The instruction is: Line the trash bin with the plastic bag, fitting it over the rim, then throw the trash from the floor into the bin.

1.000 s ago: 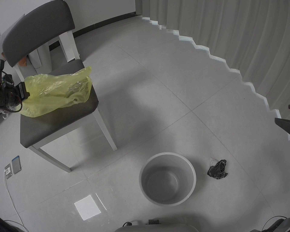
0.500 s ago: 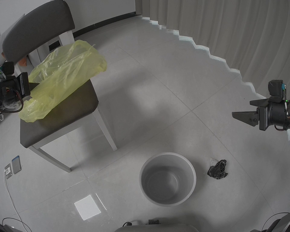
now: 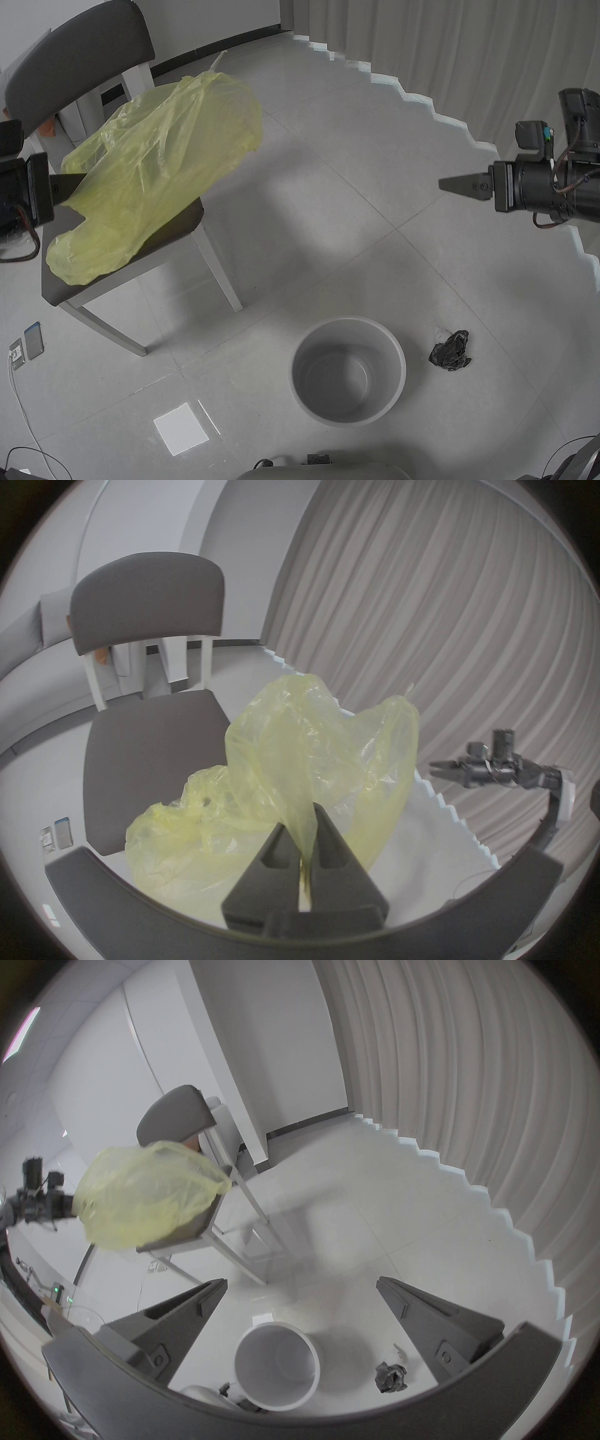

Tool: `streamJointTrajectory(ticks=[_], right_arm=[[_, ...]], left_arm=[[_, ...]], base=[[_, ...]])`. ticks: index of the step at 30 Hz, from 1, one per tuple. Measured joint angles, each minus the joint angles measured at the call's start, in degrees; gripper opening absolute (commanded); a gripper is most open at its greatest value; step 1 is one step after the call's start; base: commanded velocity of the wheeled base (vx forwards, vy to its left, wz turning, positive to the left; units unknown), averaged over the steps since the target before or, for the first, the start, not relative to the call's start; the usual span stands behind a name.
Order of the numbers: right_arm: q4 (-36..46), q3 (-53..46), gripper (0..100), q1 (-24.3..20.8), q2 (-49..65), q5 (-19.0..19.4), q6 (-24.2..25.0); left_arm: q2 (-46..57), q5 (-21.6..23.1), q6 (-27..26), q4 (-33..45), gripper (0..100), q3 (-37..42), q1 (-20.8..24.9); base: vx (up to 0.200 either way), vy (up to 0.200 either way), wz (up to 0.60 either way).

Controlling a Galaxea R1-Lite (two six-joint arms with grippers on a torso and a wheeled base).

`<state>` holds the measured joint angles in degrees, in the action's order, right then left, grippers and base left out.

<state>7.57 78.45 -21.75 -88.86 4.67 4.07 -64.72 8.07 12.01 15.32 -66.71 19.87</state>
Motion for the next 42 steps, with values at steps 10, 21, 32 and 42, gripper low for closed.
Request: streamJointTrajectory(ticks=[10, 21, 32, 42], right_arm=[[3.3, 7.9, 100, -3.9, -5.1, 0.0, 2.6], [7.3, 11.2, 100, -6.7, -8.6, 0.0, 6.1], [14.7, 13.3, 100, -11.5, -11.1, 1.9, 10.6], [15.4, 8.0, 100, -11.9, -8.0, 6.1, 10.1]], left_arm=[[6.3, -0.1, 0.1, 0.7, 0, 4.9, 9.9], [10.0, -0.4, 0.4, 2.7, 0, 6.6, 14.4], [10.4, -0.4, 0.5, 2.2, 0, 6.4, 14.5], [10.3, -0.2, 0.7, 2.0, 0, 6.1, 13.8]], base=[[0.0, 0.0, 0.0], [0.0, 0.0, 0.0], [0.0, 0.0, 0.0], [0.0, 0.0, 0.0]])
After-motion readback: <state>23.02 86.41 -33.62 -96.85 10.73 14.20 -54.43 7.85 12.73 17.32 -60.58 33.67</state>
